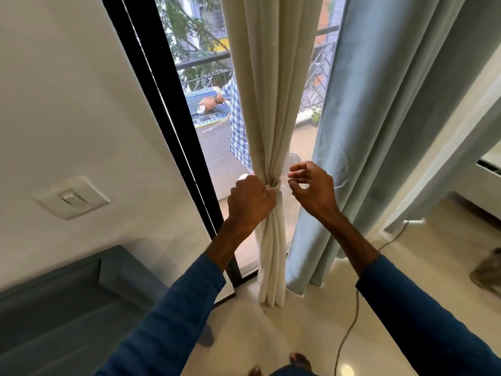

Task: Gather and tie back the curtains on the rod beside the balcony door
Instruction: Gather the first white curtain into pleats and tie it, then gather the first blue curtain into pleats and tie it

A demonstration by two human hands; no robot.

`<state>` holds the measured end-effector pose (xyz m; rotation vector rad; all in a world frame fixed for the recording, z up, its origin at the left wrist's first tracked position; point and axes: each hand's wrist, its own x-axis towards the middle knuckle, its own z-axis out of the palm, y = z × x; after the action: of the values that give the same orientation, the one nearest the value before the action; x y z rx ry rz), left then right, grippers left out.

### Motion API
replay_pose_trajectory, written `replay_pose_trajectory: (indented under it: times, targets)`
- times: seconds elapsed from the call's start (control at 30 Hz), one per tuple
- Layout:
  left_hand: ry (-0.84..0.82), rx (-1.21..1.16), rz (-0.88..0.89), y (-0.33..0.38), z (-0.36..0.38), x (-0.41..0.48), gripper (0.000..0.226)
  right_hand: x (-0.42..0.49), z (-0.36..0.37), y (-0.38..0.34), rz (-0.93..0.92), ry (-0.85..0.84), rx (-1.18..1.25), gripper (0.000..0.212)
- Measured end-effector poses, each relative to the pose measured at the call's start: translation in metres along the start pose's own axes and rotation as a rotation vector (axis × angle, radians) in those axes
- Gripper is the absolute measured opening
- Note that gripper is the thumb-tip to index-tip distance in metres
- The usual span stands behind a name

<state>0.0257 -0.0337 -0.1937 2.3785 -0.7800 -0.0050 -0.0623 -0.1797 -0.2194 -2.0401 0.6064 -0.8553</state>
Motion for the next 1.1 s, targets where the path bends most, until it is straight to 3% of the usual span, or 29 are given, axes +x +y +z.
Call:
replay_pose_trajectory:
  times: [0.33, 0.53, 0.67, 0.87, 1.0, 1.1]
  targets:
    - [-0.018, -0.024, 0.259, 0.066, 0.003, 0.009, 0.024, 0.007, -0.055, 0.014, 0.106, 0.061, 0.059, 0.021]
    - [0.055, -0.089, 0.236, 0.121, 0.019, 0.025, 0.019, 0.047, -0.108, 0.025, 0.037, 0.133, 0.134, 0.018]
    - [0.279, -0.179, 0.279, 0.177, 0.035, 0.045, 0.017, 0.085, -0.156, 0.030, -0.084, 0.140, 0.211, 0.016]
    - [0.752, -0.309, 0.310, 0.296, 0.079, 0.084, 0.059, 0.151, -0.261, 0.061, -0.342, 0.160, 0.333, 0.013]
    - [0.939, -0.229, 0.225, 0.354, 0.093, 0.103, 0.072, 0.199, -0.326, 0.077, -0.397, 0.164, 0.359, 0.011]
    - [0.980, -0.193, 0.168, 0.382, 0.091, 0.110, 0.075, 0.232, -0.357, 0.080, -0.382, 0.109, 0.356, 0.010]
